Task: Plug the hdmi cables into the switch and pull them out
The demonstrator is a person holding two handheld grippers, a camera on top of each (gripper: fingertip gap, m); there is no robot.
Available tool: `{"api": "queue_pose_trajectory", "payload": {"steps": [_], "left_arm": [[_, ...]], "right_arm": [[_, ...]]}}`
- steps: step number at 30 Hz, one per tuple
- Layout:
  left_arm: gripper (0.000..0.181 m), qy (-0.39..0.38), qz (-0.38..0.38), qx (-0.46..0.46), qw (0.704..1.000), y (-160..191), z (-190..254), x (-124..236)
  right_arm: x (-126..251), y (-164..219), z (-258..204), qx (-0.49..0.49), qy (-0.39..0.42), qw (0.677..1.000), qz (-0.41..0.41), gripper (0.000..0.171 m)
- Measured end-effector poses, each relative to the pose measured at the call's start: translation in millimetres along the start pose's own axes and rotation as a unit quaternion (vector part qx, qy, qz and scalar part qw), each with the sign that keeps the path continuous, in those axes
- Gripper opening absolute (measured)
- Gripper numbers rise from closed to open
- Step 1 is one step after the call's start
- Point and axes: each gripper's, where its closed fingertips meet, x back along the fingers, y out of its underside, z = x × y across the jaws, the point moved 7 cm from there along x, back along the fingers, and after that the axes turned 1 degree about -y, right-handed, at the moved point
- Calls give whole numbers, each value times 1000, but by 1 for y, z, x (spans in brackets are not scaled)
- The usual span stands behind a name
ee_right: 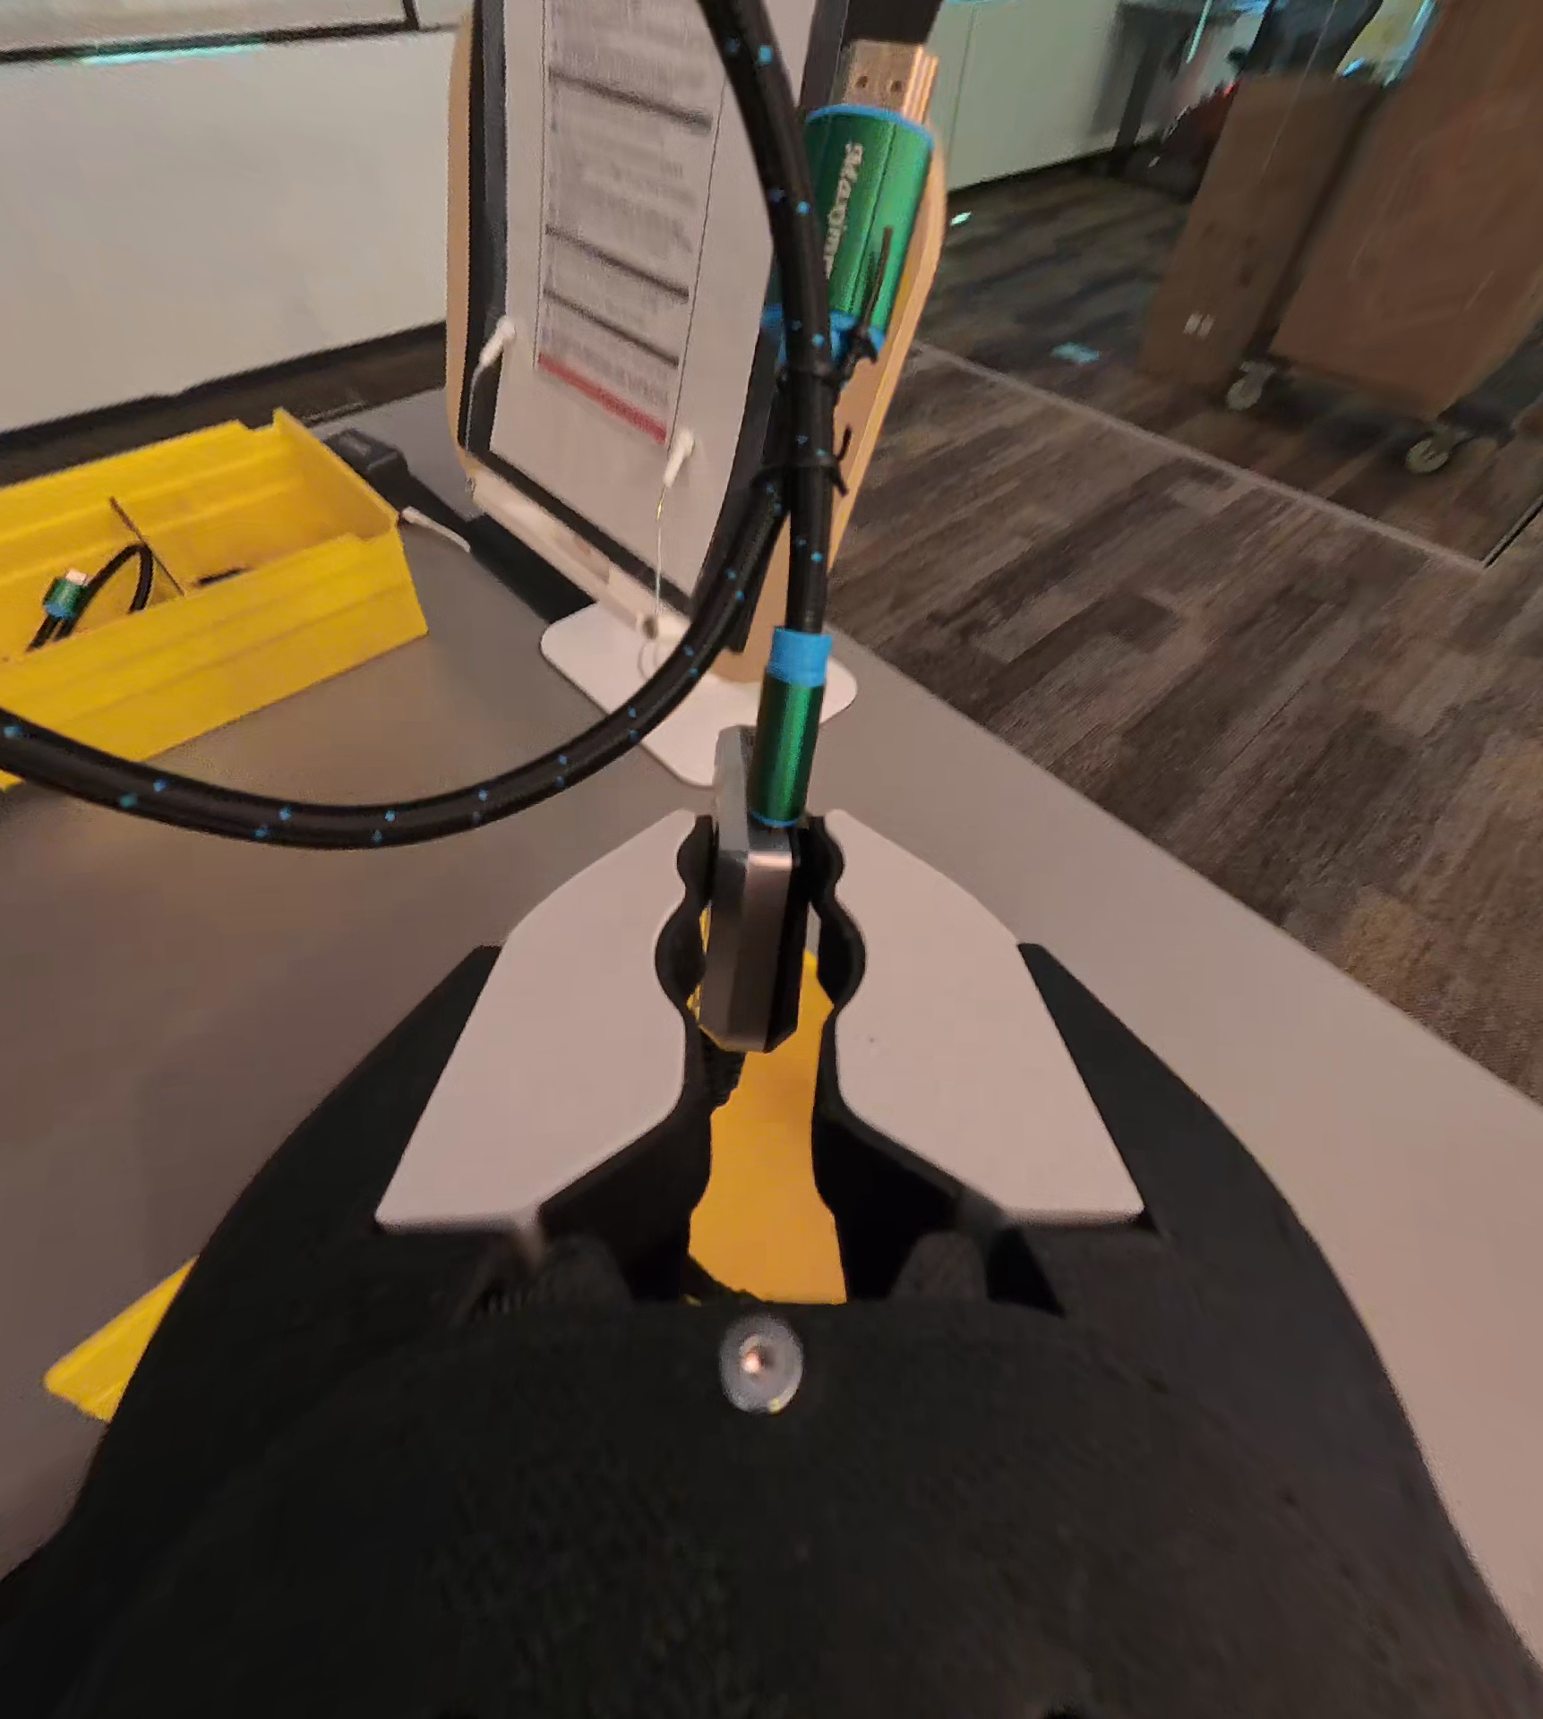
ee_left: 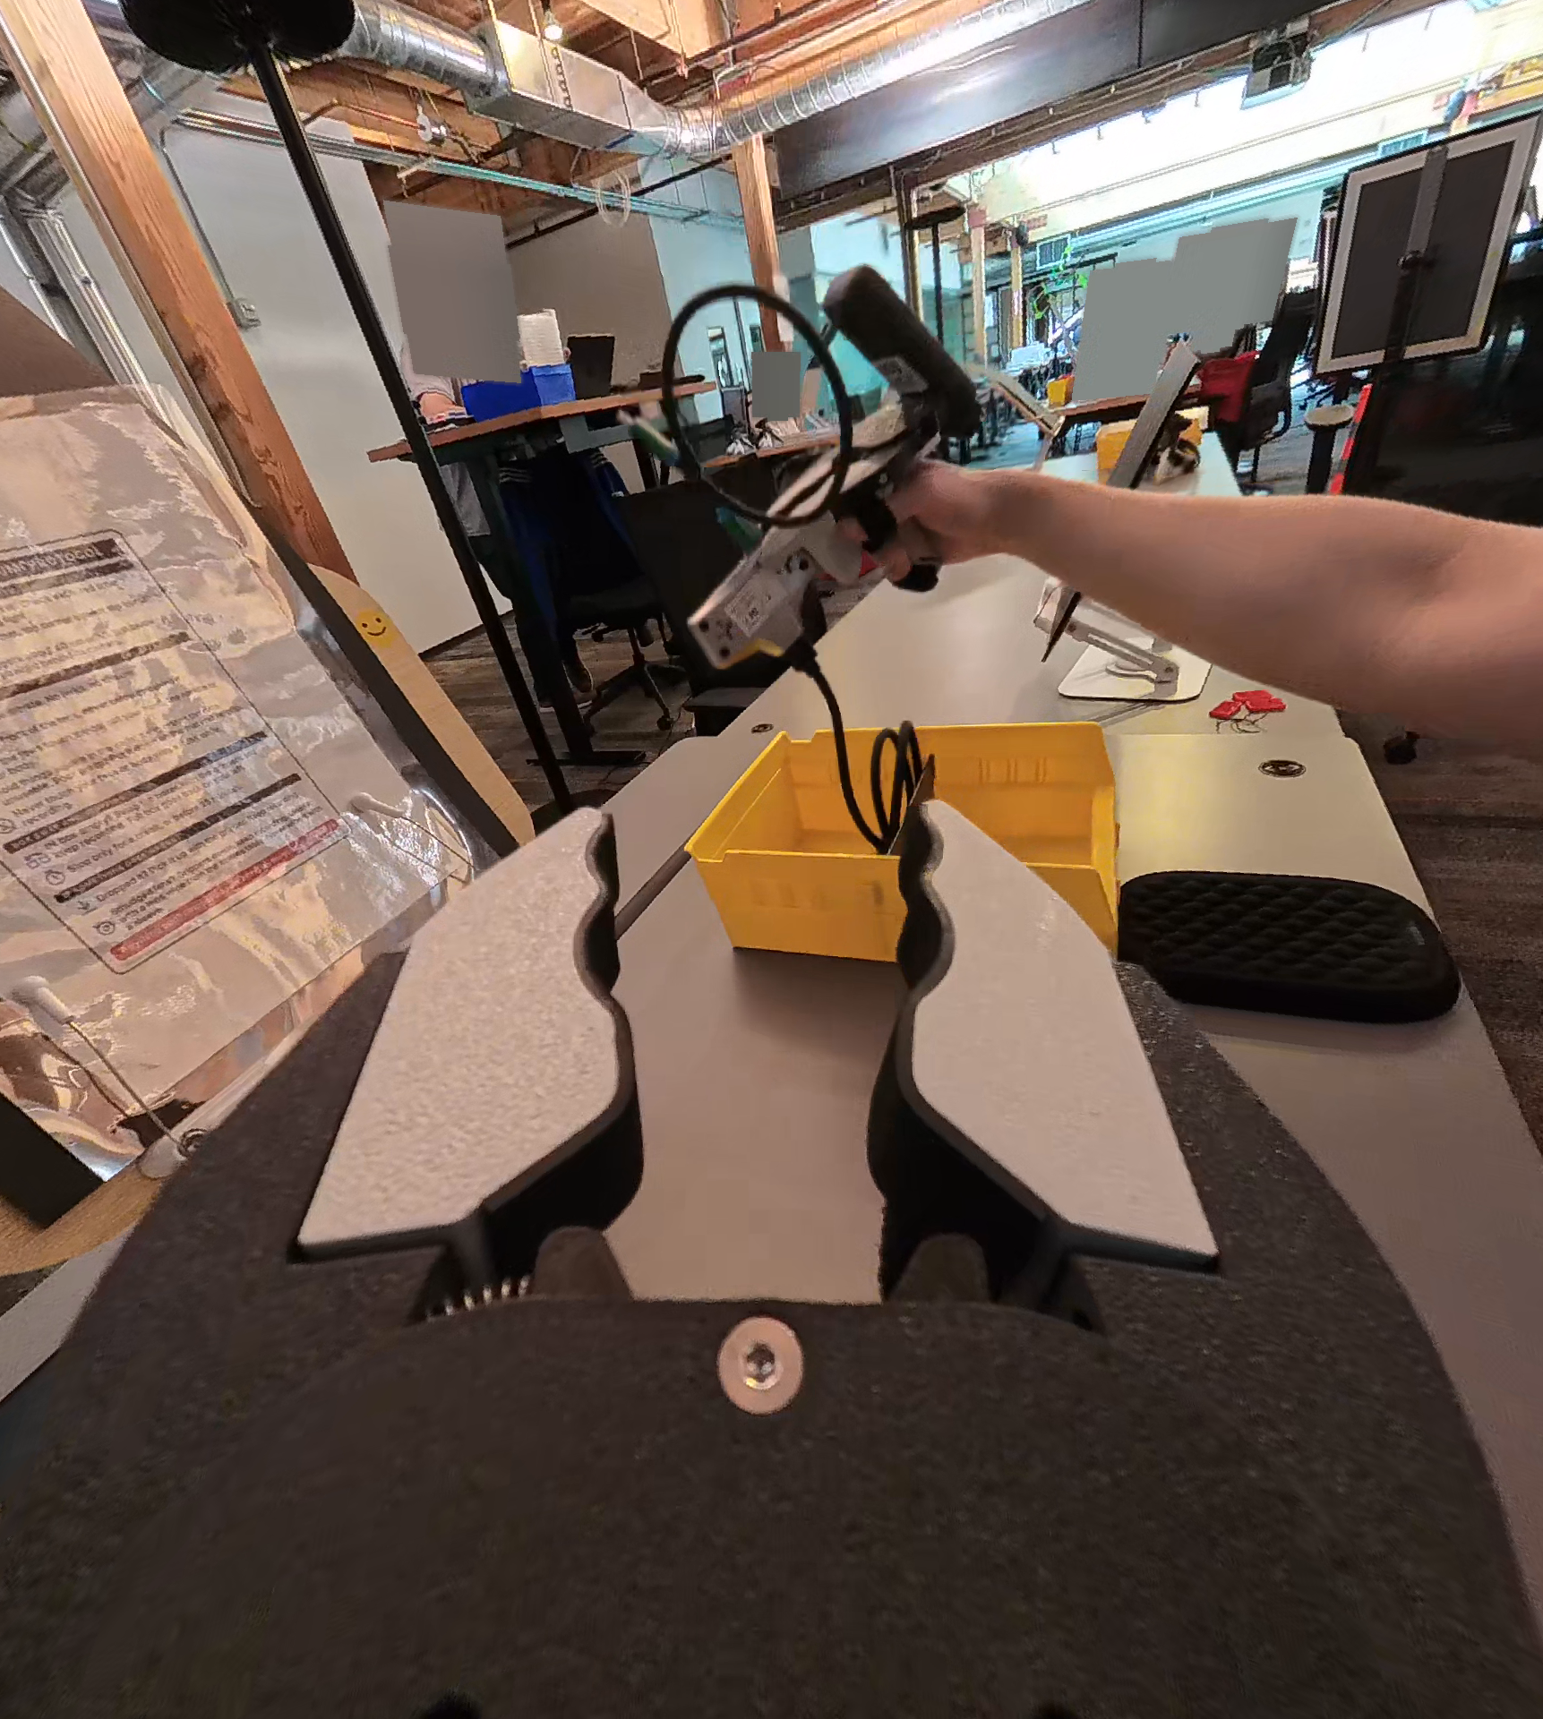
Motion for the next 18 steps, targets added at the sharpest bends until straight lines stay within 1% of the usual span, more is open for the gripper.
{"api": "queue_pose_trajectory", "payload": {"steps": [4,7,10,12,15,18], "left_arm": [[58,1,-12,-7,1000,3,1,-3],[57,-1,-19,-16,1000,4,2,-4],[53,4,-23,-21,1000,5,4,-4],[48,11,-27,-21,999,5,5,-5],[48,11,-26,-24,999,5,6,-4],[48,11,-26,-28,999,4,7,-3]], "right_arm": [[-34,41,-4,-14,-39,999,-33,21],[-59,63,-15,-12,-83,994,-73,21],[-77,74,-17,-16,-78,991,-107,21],[-82,76,-12,-42,-66,991,-111,21],[-84,85,-3,-93,-56,988,-109,21],[-81,94,2,-123,-51,989,-67,21]]}}
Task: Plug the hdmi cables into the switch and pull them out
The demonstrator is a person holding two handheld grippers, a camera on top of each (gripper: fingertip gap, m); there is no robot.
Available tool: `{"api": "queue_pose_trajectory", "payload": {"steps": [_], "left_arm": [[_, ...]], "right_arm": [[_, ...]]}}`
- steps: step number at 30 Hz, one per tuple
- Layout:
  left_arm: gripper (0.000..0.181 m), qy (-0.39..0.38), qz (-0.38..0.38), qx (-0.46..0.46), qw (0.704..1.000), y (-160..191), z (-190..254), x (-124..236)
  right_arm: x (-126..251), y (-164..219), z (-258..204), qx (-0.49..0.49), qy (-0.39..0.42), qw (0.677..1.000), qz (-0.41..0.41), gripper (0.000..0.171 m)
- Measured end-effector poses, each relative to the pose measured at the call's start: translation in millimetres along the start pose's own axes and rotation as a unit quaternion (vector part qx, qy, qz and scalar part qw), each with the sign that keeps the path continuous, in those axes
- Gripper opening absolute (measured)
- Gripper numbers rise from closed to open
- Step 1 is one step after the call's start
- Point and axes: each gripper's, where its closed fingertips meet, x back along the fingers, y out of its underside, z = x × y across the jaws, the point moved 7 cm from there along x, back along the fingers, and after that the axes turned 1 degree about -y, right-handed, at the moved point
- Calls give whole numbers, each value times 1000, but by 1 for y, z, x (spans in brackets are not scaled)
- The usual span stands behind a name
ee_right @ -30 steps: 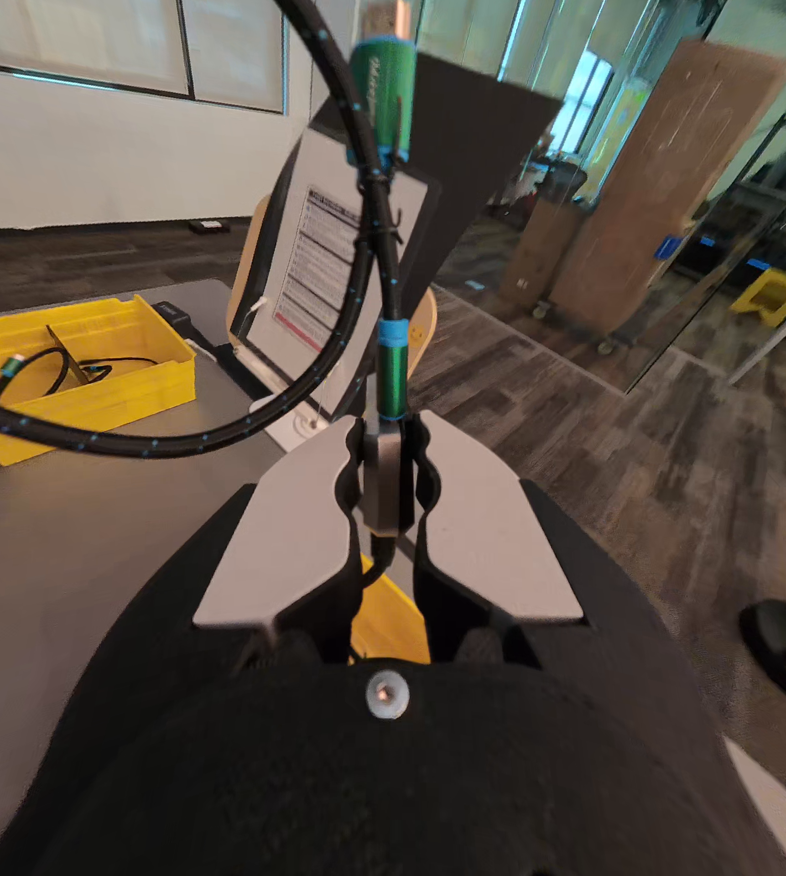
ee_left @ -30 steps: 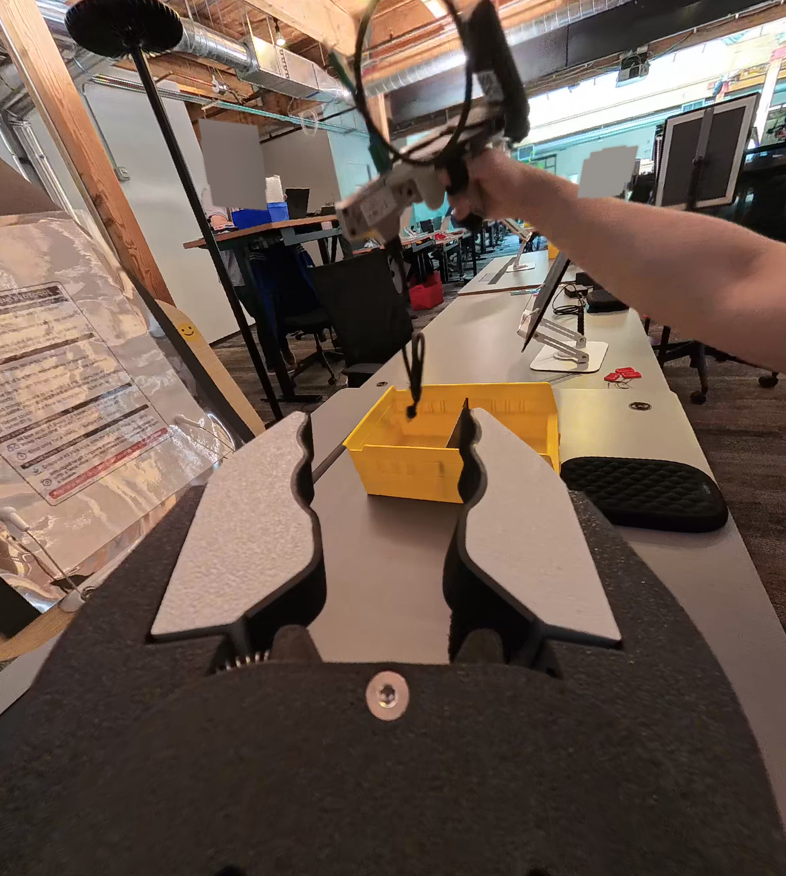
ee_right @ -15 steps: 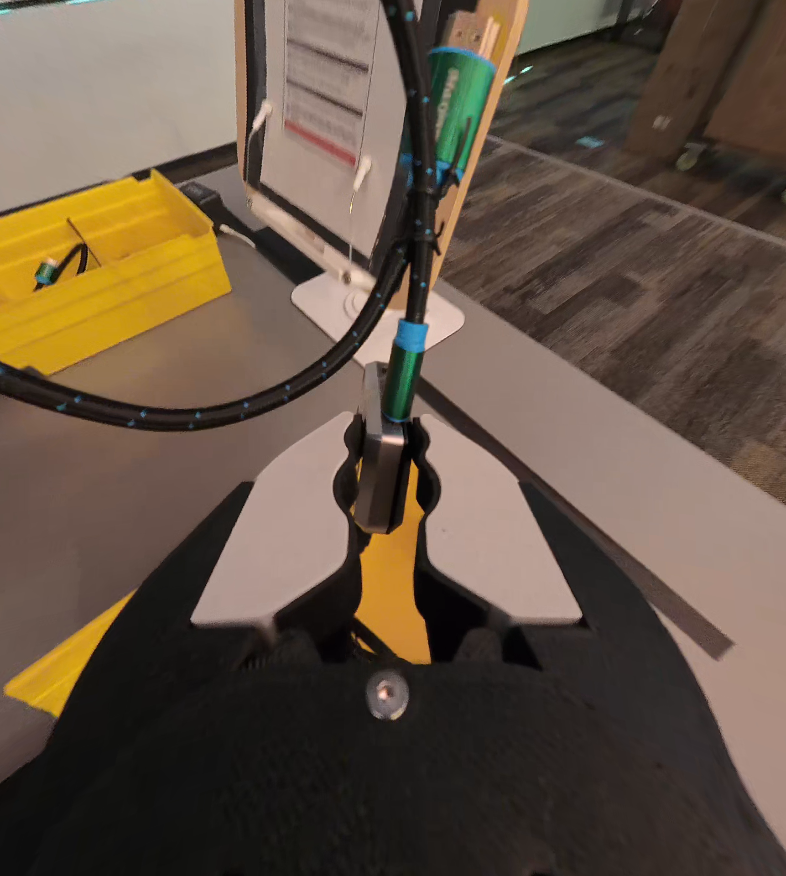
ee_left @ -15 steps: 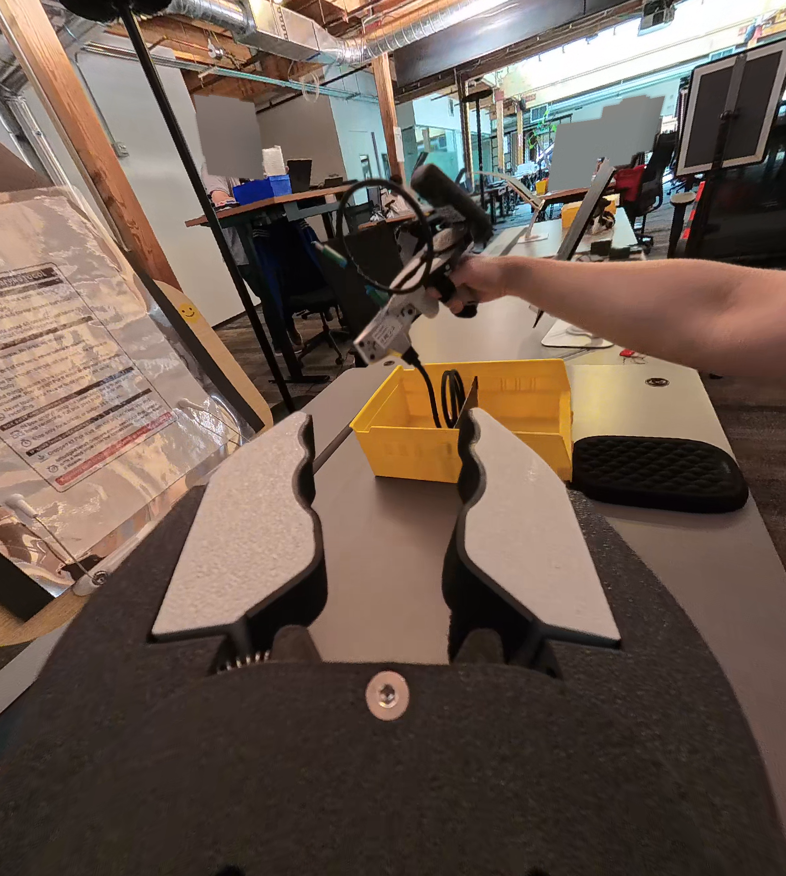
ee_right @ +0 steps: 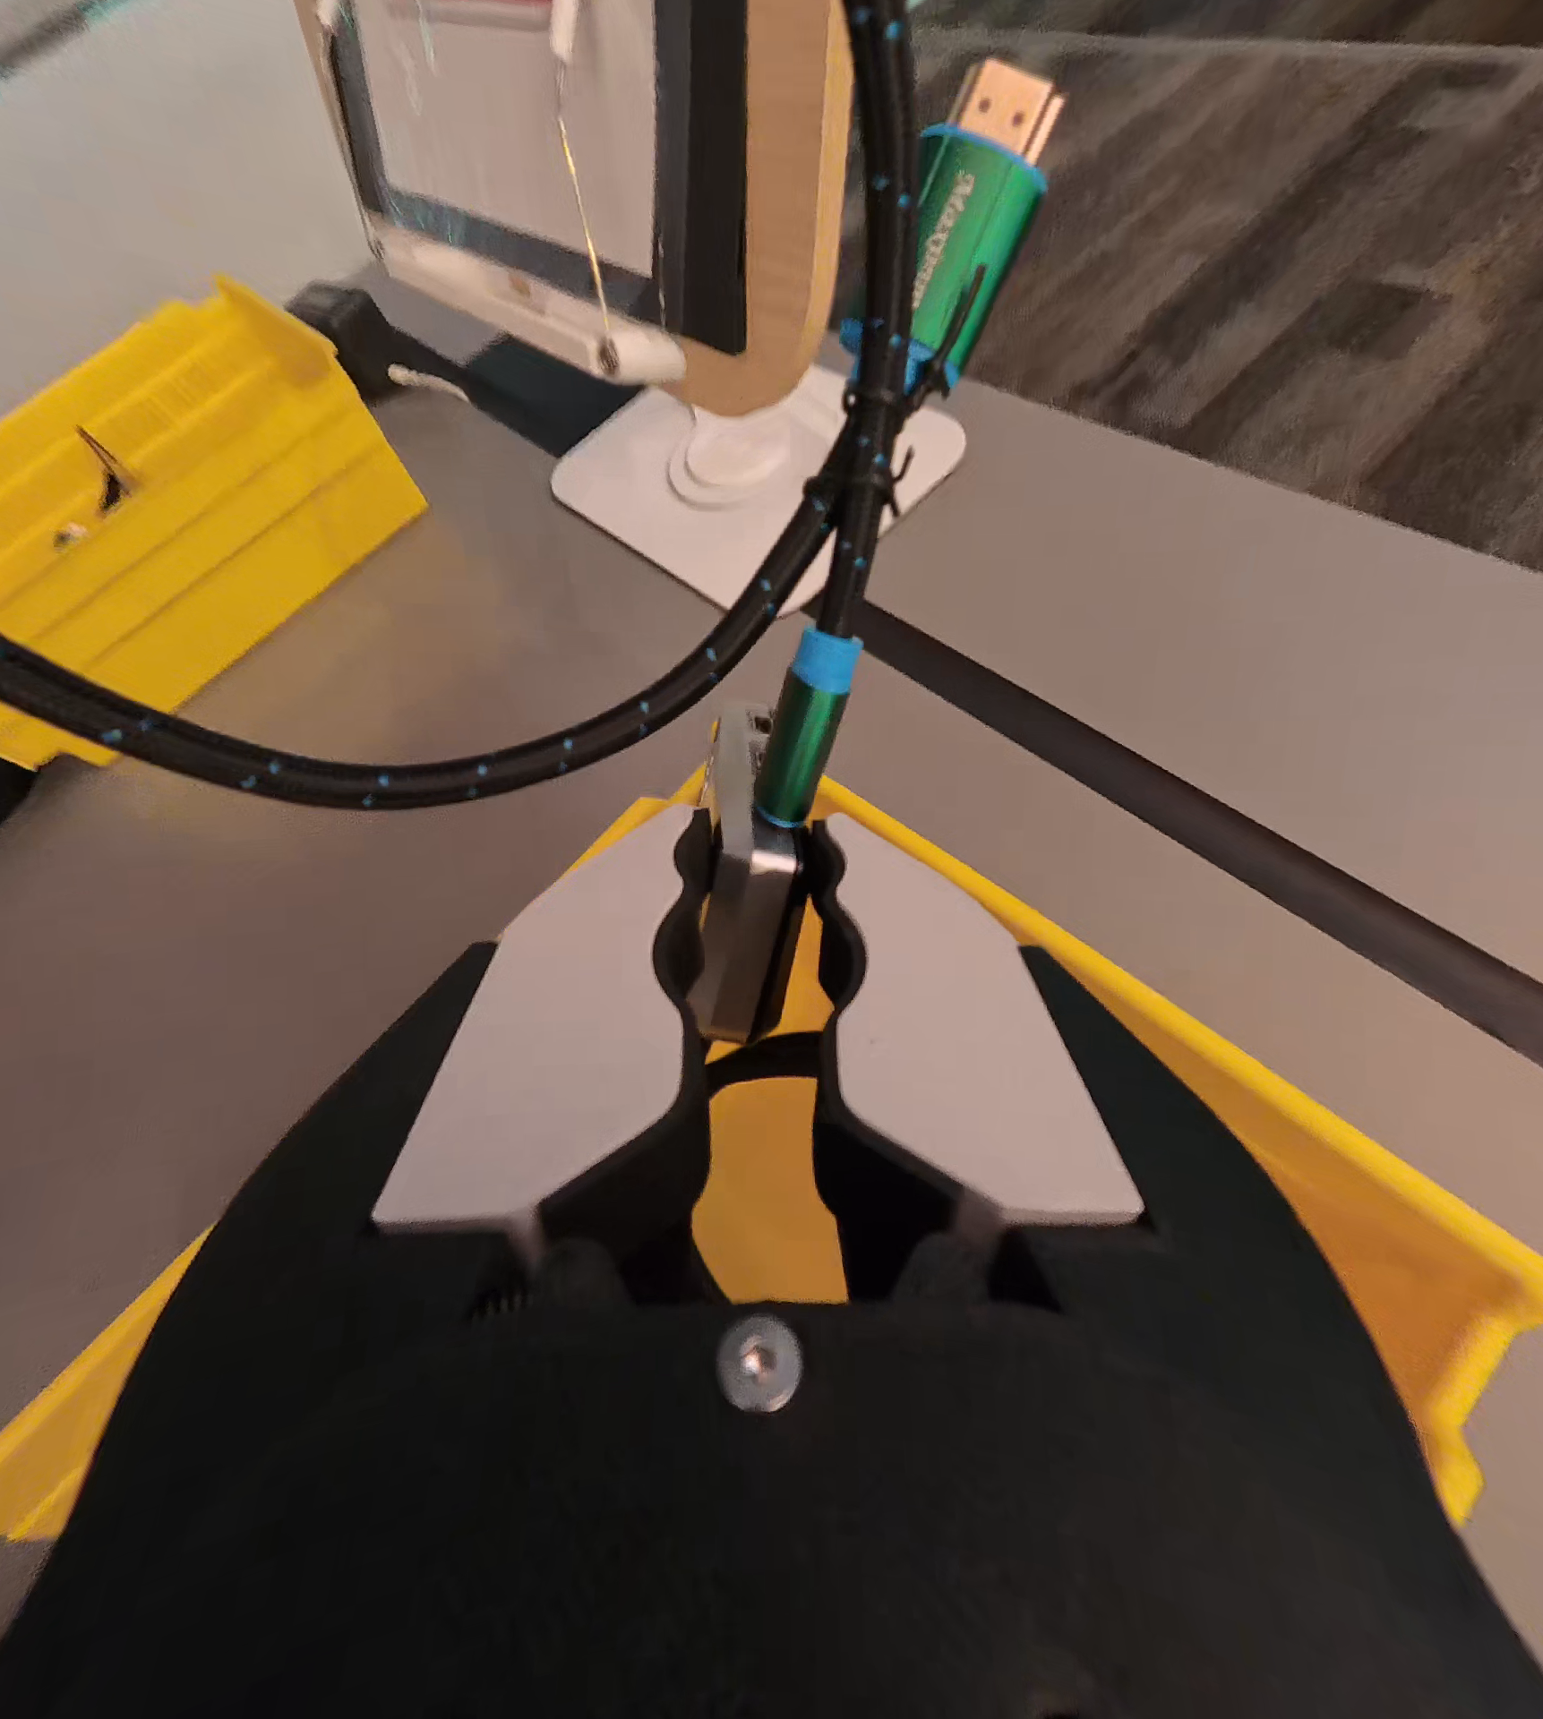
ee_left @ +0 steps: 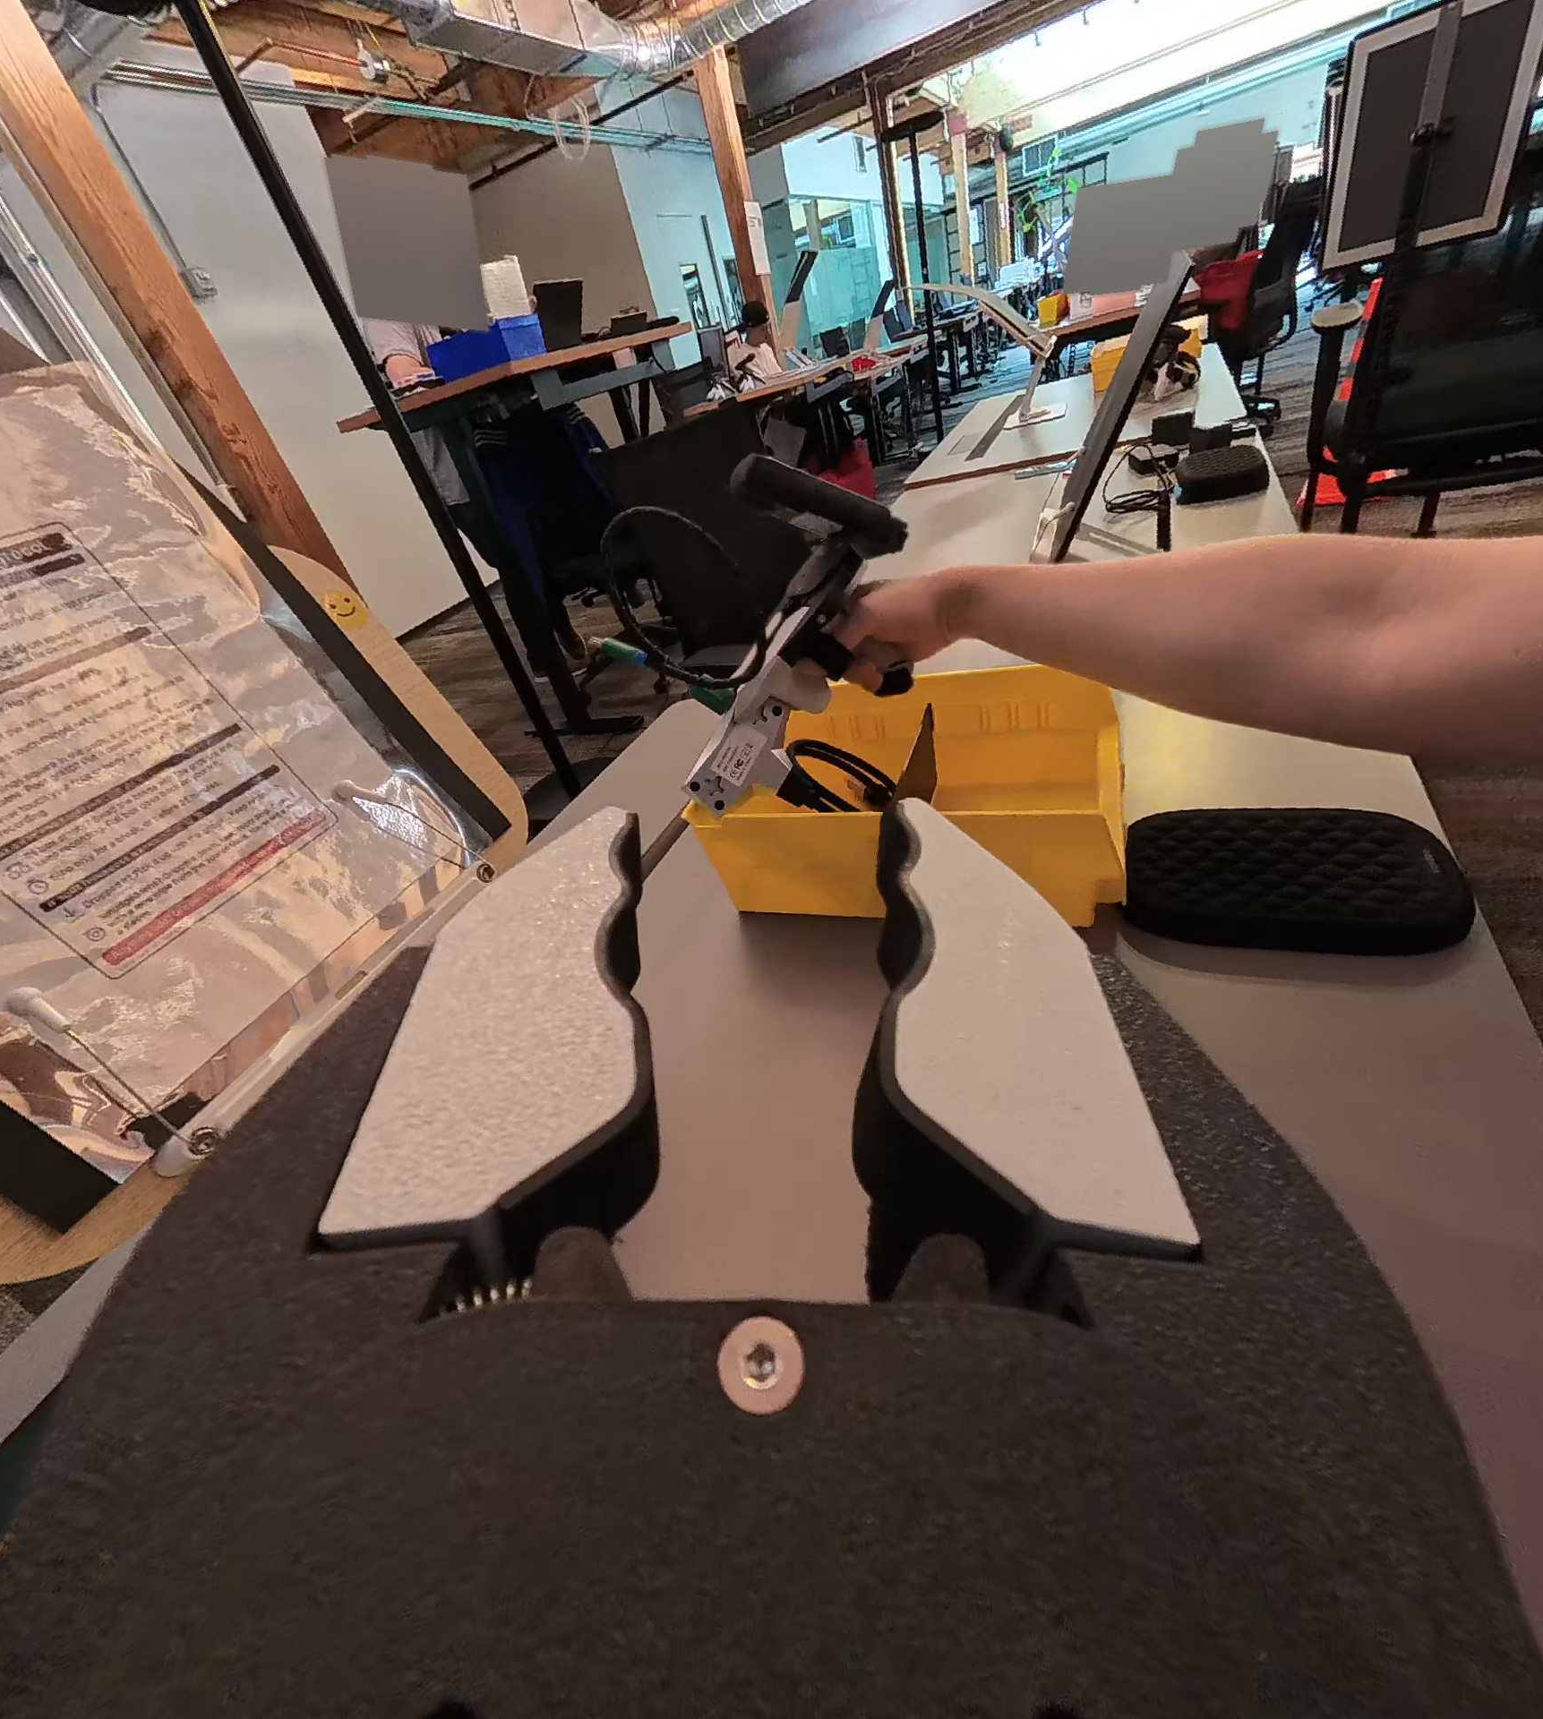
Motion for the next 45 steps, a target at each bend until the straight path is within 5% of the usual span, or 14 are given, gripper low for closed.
{"api": "queue_pose_trajectory", "payload": {"steps": [12,22,26,38,45], "left_arm": [[47,-3,-9,-14,1000,1,1,-2],[48,14,-53,-17,998,17,9,-32],[46,20,-58,-17,998,23,15,-52],[52,-24,-107,1,994,80,35,-182],[49,44,-70,135,987,90,18,-295]], "right_arm": [[29,7,-16,13,-72,986,151,20],[54,28,-1,-73,-85,980,165,20],[55,26,-10,-28,-131,978,160,20],[62,21,-22,93,-149,973,150,20],[63,20,-46,172,-137,965,144,20]]}}
